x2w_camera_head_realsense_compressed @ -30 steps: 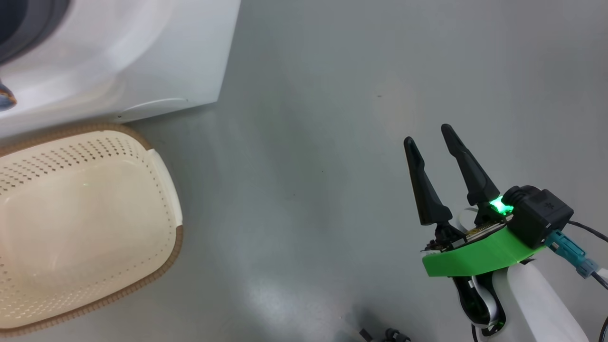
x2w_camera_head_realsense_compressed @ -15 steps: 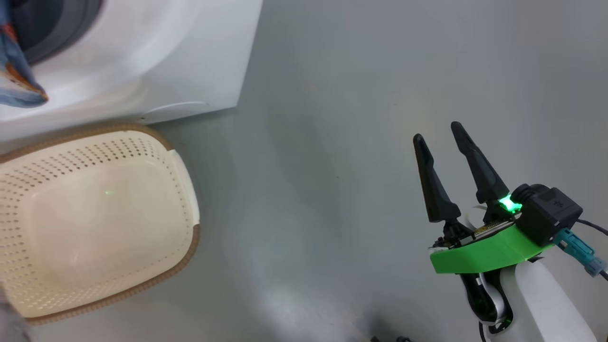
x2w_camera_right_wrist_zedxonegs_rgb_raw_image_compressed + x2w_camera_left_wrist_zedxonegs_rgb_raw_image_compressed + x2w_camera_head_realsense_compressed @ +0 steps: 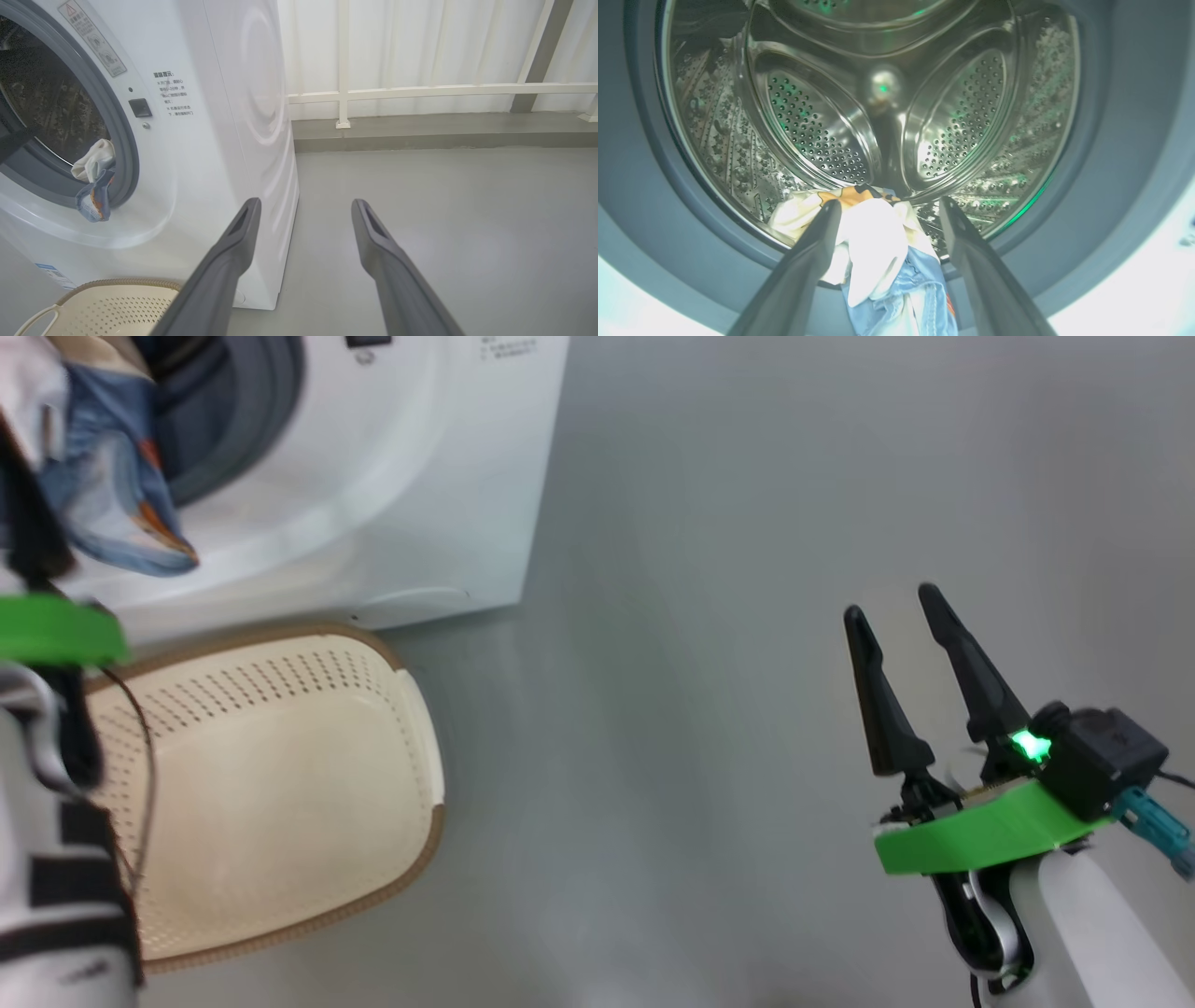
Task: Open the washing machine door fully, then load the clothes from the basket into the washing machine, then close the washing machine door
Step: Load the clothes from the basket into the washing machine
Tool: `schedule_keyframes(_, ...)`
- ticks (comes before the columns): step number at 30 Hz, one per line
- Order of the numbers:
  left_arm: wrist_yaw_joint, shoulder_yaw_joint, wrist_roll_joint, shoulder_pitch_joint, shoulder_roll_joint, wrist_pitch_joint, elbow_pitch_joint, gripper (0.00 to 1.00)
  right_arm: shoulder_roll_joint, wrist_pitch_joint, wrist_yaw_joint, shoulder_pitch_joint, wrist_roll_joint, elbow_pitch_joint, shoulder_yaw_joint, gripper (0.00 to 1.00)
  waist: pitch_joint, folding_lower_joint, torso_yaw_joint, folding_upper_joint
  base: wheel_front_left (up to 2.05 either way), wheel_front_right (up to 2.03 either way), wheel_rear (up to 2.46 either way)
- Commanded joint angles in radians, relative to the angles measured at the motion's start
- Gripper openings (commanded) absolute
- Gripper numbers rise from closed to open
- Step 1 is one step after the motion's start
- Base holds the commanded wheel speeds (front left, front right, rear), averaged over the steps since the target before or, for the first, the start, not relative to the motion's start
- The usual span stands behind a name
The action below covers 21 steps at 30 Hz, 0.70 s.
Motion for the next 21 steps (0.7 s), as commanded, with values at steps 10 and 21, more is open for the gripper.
schedule_keyframes(10, -0.003, -0.07, -0.021, 0.255, -0.003, -0.005, -0.111, 1.0, -0.055, -0.008, 0.004, 0.108, -0.005, 0.004, -0.018, 1.0, -0.187, 0.0001, 0.095, 0.0, 0.0, 0.0, 0.0)
schedule_keyframes(21, -0.003, -0.092, -0.032, 0.459, -0.036, -0.005, -0.16, 1.0, -0.094, -0.008, 0.004, 0.215, 0.004, 0.024, -0.044, 1.0, -0.345, 0.0001, 0.144, 0.0, 0.0, 0.0, 0.0)
